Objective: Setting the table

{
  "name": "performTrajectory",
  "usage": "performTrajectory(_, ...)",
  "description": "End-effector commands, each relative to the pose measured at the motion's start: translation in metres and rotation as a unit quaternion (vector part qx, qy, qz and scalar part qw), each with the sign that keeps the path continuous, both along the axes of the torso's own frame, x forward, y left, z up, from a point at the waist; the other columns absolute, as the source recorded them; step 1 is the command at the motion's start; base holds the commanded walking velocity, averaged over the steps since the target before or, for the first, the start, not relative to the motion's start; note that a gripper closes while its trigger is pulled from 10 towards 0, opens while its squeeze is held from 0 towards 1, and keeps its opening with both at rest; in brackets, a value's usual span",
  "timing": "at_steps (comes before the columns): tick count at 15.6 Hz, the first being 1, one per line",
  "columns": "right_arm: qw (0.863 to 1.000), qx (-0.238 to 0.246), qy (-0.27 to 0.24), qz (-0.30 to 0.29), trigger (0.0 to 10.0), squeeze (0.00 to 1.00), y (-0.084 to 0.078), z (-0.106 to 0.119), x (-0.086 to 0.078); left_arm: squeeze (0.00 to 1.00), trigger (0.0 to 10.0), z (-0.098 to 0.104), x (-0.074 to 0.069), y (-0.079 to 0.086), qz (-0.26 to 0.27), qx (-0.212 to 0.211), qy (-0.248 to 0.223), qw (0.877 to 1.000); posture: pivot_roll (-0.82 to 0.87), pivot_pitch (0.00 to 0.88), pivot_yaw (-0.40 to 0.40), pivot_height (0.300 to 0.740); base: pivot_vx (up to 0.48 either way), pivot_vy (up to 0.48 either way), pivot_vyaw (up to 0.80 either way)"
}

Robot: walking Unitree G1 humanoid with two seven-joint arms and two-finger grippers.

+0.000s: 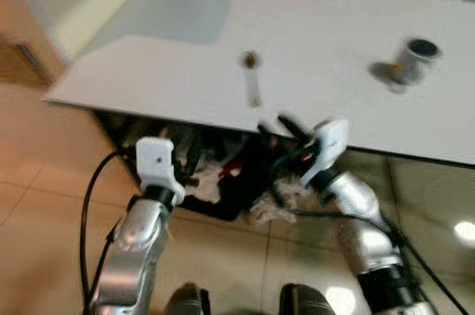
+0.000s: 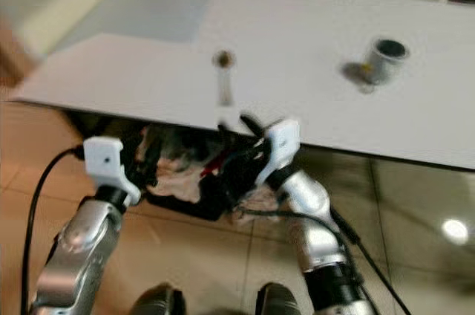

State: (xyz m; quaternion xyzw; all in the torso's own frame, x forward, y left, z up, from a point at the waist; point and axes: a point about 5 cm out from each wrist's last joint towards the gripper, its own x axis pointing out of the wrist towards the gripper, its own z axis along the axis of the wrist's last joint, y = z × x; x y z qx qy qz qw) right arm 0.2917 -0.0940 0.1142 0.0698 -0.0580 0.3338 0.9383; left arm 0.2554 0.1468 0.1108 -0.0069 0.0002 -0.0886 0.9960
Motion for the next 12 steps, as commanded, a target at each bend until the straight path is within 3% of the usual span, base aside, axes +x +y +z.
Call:
performTrajectory(1,0.999,-0.04,0.013,-0.008,10.0,0.0,-0.006,-0.018,-0.002,0.0,10.0,-0.016,-0.003,0.001,0.0,0.003,0.028,1.0,-0.03,0.117,0.023,0.74,0.0,0.48,0.0)
performTrajectory(5,0.995,-0.073,0.057,-0.036,10.0,0.0,-0.021,-0.046,-0.005,0.0,10.0,-0.044,-0.007,0.005,0.001,0.006,0.07,0.998,-0.02,0.112,0.026,0.74,0.0,0.48,0.0)
performTrajectory(10,0.998,-0.053,0.024,-0.027,10.0,0.0,-0.005,-0.029,0.004,0.0,10.0,-0.037,-0.003,0.001,-0.004,-0.005,0.047,0.999,-0.02,0.112,0.027,0.74,0.0,0.48,0.0)
performTrajectory(12,0.999,-0.045,0.005,0.0,10.0,0.0,0.002,-0.019,0.005,0.0,10.0,-0.028,0.0,-0.004,-0.01,-0.014,0.028,0.999,-0.02,0.112,0.023,0.74,0.0,0.48,0.61)
